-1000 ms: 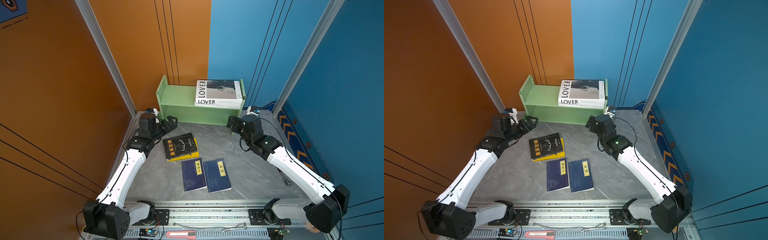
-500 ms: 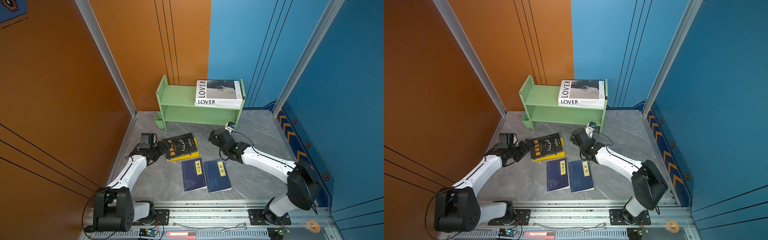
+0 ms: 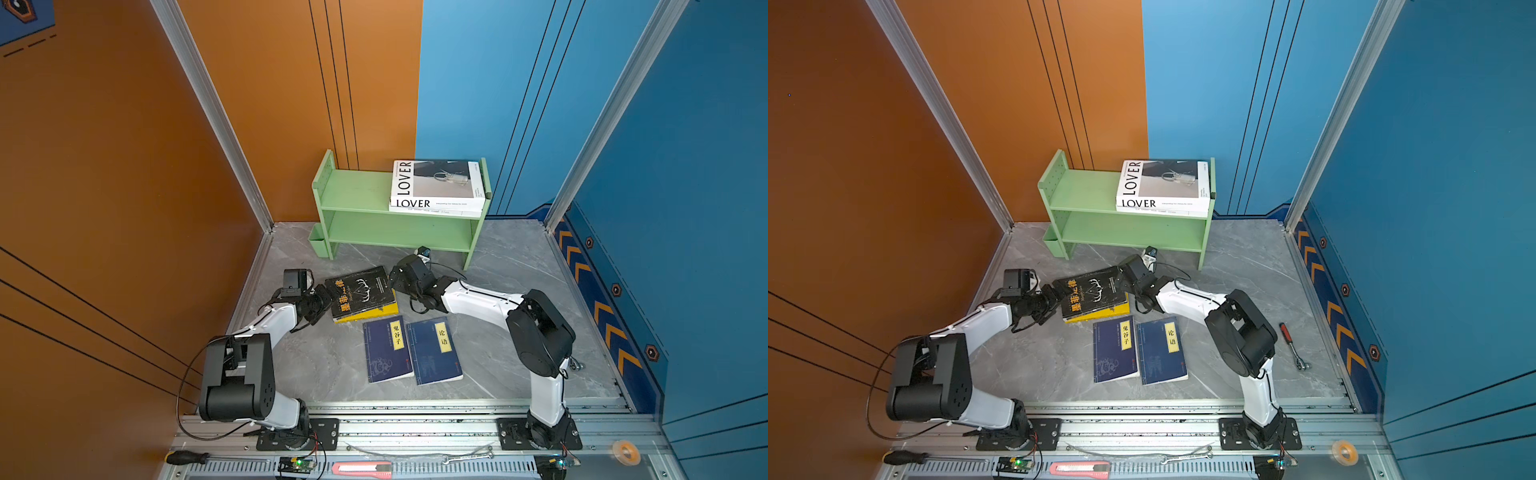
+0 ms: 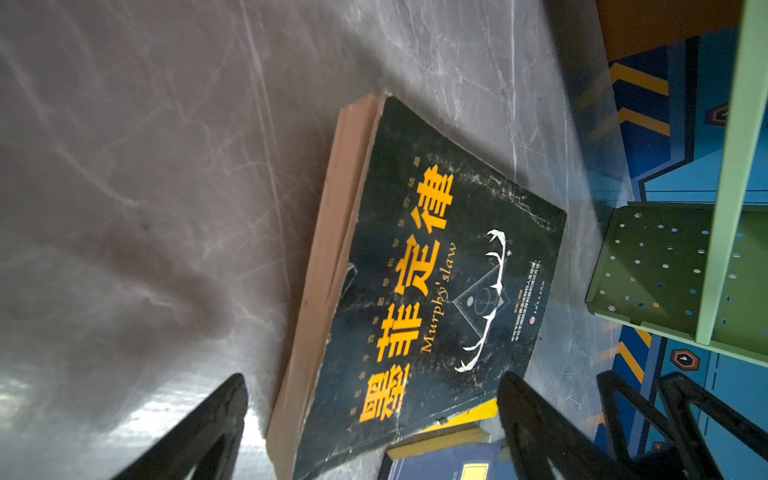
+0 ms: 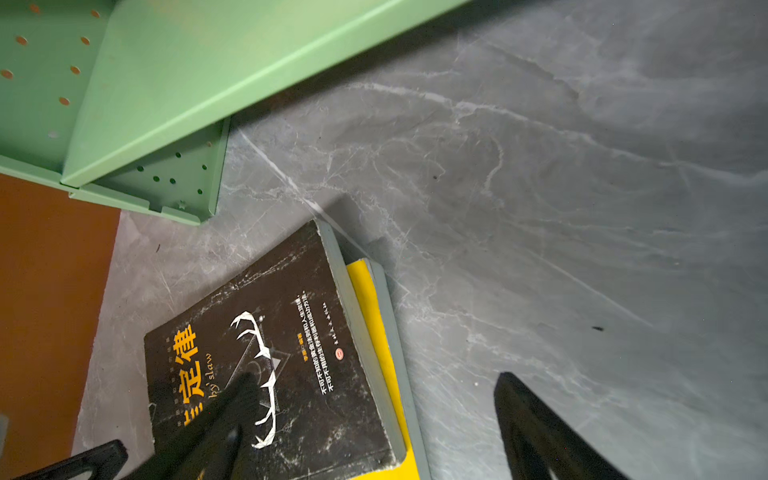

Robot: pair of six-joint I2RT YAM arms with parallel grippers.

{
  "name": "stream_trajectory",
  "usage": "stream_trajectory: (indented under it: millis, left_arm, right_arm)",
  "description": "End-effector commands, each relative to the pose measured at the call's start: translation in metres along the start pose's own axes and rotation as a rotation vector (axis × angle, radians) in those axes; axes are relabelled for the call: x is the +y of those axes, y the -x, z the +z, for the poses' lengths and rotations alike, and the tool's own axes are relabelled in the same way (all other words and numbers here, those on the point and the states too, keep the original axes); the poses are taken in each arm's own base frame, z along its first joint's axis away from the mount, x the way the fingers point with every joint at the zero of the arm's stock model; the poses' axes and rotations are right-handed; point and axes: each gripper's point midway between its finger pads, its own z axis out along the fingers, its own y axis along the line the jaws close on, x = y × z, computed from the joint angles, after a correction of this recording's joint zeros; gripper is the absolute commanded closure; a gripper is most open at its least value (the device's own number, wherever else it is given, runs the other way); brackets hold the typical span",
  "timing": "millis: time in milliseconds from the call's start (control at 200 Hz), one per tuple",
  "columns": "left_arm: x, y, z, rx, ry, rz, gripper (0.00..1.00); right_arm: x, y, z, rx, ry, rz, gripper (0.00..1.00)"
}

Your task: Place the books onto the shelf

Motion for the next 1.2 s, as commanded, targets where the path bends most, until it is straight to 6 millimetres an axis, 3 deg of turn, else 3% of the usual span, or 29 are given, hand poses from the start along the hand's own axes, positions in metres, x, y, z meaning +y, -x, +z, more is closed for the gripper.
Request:
stream_trajectory:
  millis: [0, 275, 320, 396, 481, 491, 546, 701, 821, 966, 1102, 1197]
  left_arm:
    - [-0.006, 0.002, 0.004, 0.016, -0.04, 0.003, 0.05]
    - [-0.005, 0.001, 0.019, 0.063, -0.061, -0.006, 0.07]
    - [-0.006, 0.001, 0.02, 0.067, -0.063, -0.008, 0.09]
    - [-0.005, 0.002, 0.017, 0.067, -0.048, -0.004, 0.09]
    - [-0.008, 0.007, 0.008, 0.043, -0.03, 0.028, 0.09]
    - [-0.009, 0.008, 0.006, 0.039, -0.031, 0.035, 0.09]
    - [-0.016, 0.013, -0.003, 0.016, -0.039, 0.074, 0.09]
    - [-0.039, 0.027, -0.046, -0.062, -0.033, 0.228, 0.08]
    - [-0.087, 0.033, -0.086, -0.142, -0.153, 0.397, 0.08]
    - [-0.166, 0.033, -0.131, -0.247, -0.31, 0.634, 0.06]
    - [-0.226, 0.029, -0.147, -0.311, -0.429, 0.765, 0.06]
    - [-0.264, 0.031, -0.149, -0.347, -0.516, 0.846, 0.06]
  right_arm:
    - [0.008, -0.012, 0.007, 0.06, 0.018, -0.015, 0.09]
    - [0.014, -0.025, 0.02, 0.118, 0.029, -0.016, 0.1]
    - [0.008, -0.034, 0.029, 0.137, 0.009, -0.021, 0.12]
    - [0.014, -0.028, 0.024, 0.125, 0.014, -0.04, 0.12]
    - [0.015, -0.023, 0.021, 0.106, 0.005, -0.081, 0.12]
    - [0.023, -0.013, 0.01, 0.084, 0.02, -0.084, 0.11]
    - [0.024, -0.004, 0.002, 0.063, 0.01, -0.1, 0.11]
    - [0.029, 0.023, -0.026, -0.009, 0.011, -0.134, 0.1]
    - [0.033, 0.053, -0.057, -0.094, 0.009, -0.147, 0.09]
    - [0.034, 0.097, -0.099, -0.213, 0.014, -0.133, 0.08]
    - [0.027, 0.134, -0.136, -0.311, 0.014, -0.091, 0.07]
    - [0.024, 0.148, -0.159, -0.359, 0.025, -0.065, 0.06]
